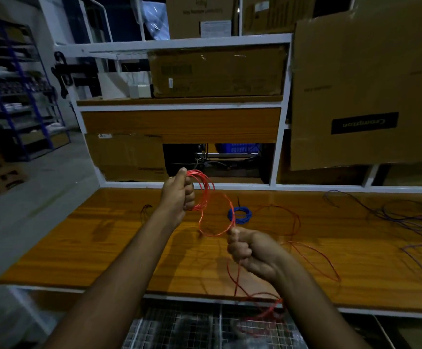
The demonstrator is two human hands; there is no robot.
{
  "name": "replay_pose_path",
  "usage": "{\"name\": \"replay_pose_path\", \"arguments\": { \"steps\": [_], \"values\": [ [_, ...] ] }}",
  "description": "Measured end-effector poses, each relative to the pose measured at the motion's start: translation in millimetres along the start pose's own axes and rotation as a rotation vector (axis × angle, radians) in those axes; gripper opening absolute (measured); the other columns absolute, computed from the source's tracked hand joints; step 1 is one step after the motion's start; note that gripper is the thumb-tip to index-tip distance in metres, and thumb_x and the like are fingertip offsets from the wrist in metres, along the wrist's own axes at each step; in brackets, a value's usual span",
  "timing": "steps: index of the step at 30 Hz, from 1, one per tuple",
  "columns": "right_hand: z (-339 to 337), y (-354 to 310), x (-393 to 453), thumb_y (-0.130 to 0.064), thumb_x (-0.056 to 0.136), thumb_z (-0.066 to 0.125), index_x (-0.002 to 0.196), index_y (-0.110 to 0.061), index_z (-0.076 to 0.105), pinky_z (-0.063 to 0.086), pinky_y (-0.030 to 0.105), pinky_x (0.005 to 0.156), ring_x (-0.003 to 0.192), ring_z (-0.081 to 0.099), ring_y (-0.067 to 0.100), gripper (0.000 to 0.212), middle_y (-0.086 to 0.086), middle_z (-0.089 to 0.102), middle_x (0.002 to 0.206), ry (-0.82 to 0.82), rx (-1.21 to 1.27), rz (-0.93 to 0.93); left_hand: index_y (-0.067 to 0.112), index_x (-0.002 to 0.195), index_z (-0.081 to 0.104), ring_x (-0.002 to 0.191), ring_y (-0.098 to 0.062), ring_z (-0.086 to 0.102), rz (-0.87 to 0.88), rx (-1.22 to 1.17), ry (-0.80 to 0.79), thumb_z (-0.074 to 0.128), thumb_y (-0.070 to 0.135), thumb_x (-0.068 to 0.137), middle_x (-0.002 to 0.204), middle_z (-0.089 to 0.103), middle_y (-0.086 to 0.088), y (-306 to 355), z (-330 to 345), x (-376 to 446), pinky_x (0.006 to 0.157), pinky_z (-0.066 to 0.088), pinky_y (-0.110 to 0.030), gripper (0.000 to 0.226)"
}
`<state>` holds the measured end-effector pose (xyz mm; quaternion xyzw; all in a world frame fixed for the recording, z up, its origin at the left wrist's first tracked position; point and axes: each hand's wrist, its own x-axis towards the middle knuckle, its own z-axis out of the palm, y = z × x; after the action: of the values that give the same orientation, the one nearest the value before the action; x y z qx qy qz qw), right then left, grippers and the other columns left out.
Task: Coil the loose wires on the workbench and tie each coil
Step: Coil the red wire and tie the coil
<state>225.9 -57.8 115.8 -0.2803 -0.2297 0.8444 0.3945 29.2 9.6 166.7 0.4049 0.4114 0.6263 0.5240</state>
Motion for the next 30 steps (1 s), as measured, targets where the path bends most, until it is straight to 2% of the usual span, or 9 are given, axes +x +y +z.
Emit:
{"name": "replay_pose_path", "arguments": {
  "steps": [3,7,10,13,16,19,25,27,30],
  "values": [
    [8.1,-6.7,-5.5,-0.006,0.103,0.033,0.097,-0.009,0.052,0.028,0.017,0.043,0.053,0.033,0.008,0.02,0.001,0.046,0.072,0.003,-0.431,-0.068,0.019,0.073,0.04,0.035,-0.005,0.02,-0.008,-0.007,0.011,0.035,0.035,0.107,0.046,0.027,0.009,-0.2,-1.9,-2.8,0.035,0.018,-0.017,0.038],
    [0.8,-25.1,-14.4,-0.022,0.104,0.045,0.102,-0.016,0.064,0.043,0.022,0.057,0.068,0.052,0.011,0.02,0.0,0.058,0.087,0.309,-1.038,-0.399,0.019,0.075,0.042,0.036,-0.005,0.022,0.001,0.008,0.039,0.036,0.035,0.107,0.047,0.028,0.009,3.4,-11.1,-4.8,0.036,0.019,-0.017,0.037],
    [-5.0,-34.1,-19.4,-0.021,0.098,0.057,0.103,-0.027,0.065,0.052,0.026,0.071,0.088,0.06,0.007,0.011,-0.009,0.063,0.099,0.474,-1.245,-0.646,0.018,0.075,0.041,0.037,-0.006,0.021,0.014,0.017,0.052,0.036,0.036,0.107,0.047,0.028,0.008,5.9,-20.0,-2.8,0.036,0.019,-0.017,0.037],
    [-12.6,-45.7,-23.1,-0.018,0.092,0.065,0.109,-0.027,0.067,0.05,0.017,0.071,0.088,0.058,-0.003,0.02,-0.015,0.063,0.099,0.654,-1.354,-0.875,0.019,0.075,0.042,0.037,-0.006,0.022,0.023,0.052,0.065,0.037,0.036,0.107,0.047,0.028,0.008,7.3,-29.1,-0.9,0.037,0.019,-0.018,0.037],
    [-17.1,-55.4,-28.4,-0.006,0.09,0.068,0.108,-0.021,0.071,0.045,0.004,0.068,0.085,0.057,-0.006,0.024,-0.005,0.066,0.098,0.731,-1.392,-1.117,0.019,0.074,0.042,0.037,-0.006,0.022,0.018,0.045,0.056,0.038,0.036,0.107,0.047,0.029,0.009,8.5,-34.1,-1.4,0.038,0.018,-0.017,0.037],
    [-18.0,-61.6,-35.0,0.002,0.089,0.066,0.111,-0.014,0.073,0.038,-0.004,0.073,0.086,0.059,0.003,0.028,0.001,0.068,0.1,0.734,-1.488,-1.236,0.019,0.074,0.041,0.037,-0.006,0.021,0.018,0.027,0.018,0.038,0.035,0.107,0.047,0.027,0.009,9.4,-30.5,-3.6,0.037,0.019,-0.016,0.037],
    [-13.0,-63.3,-38.9,-0.007,0.094,0.061,0.104,-0.018,0.071,0.038,0.013,0.066,0.085,0.055,0.009,0.017,0.0,0.06,0.1,0.734,-1.592,-1.199,0.02,0.071,0.04,0.037,-0.006,0.02,0.044,0.017,-0.031,0.037,0.037,0.107,0.047,0.027,0.008,17.4,-18.0,-2.8,0.036,0.02,-0.017,0.039],
    [-13.9,-66.3,-38.0,-0.014,0.097,0.059,0.098,-0.023,0.07,0.041,0.018,0.064,0.082,0.054,0.01,0.014,0.0,0.058,0.101,0.623,-1.405,-0.977,0.02,0.072,0.04,0.036,-0.006,0.021,0.045,-0.015,-0.029,0.036,0.036,0.107,0.046,0.027,0.009,20.9,-16.9,-1.3,0.036,0.02,-0.016,0.039],
    [-9.9,-66.2,-43.7,-0.017,0.101,0.05,0.096,-0.02,0.068,0.043,0.028,0.058,0.07,0.052,0.016,0.019,0.003,0.061,0.095,0.28,-0.783,-0.471,0.02,0.071,0.04,0.037,-0.006,0.021,0.04,-0.052,-0.031,0.035,0.036,0.107,0.047,0.026,0.009,22.1,-15.7,-0.7,0.036,0.019,-0.017,0.039]
  ]
}}
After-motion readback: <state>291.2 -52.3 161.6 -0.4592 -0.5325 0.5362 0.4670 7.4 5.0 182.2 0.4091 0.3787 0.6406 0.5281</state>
